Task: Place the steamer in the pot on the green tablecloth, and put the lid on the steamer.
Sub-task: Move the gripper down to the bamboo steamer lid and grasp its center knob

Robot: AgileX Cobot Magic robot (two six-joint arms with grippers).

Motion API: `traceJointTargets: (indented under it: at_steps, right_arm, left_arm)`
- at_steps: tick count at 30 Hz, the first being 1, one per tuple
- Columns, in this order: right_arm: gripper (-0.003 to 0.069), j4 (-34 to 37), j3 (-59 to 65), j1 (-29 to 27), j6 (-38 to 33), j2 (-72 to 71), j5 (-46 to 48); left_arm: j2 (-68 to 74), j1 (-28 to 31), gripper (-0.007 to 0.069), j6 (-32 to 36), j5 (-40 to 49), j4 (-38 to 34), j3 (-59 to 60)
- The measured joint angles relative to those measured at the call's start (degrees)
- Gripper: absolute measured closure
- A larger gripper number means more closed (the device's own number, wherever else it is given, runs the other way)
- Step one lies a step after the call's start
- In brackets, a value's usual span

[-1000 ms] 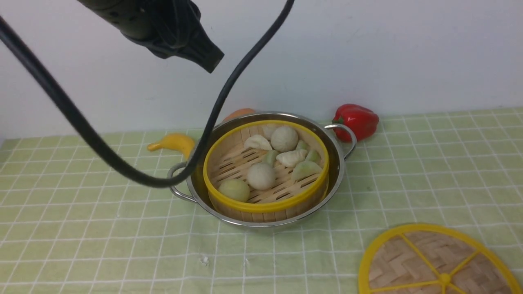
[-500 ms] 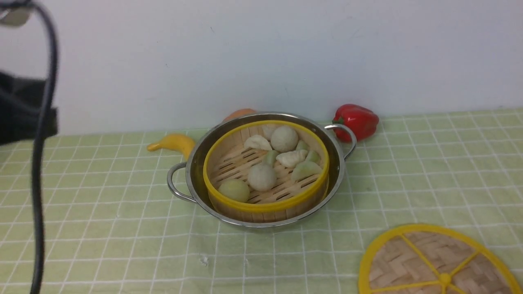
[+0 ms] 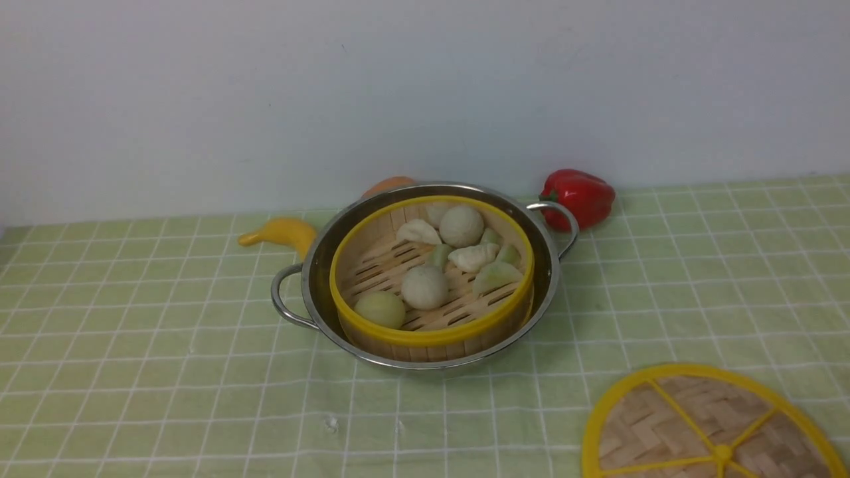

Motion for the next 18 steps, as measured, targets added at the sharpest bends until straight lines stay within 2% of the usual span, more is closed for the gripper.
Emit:
traceJointTargets:
  at_steps: [7,18]
  right_arm:
    - [0.0416,0.00,0.00,0.00,0.00,0.00,-0.06]
    - [0.0416,0.00,0.00,0.00,0.00,-0.04,-0.02]
  left_arm:
    - [-8.06,0.00,0.0550,0.57,-0.82,0.45,11.41]
    - [-8.23,0.04,0.0531,0.63,-1.09,0.81,12.33]
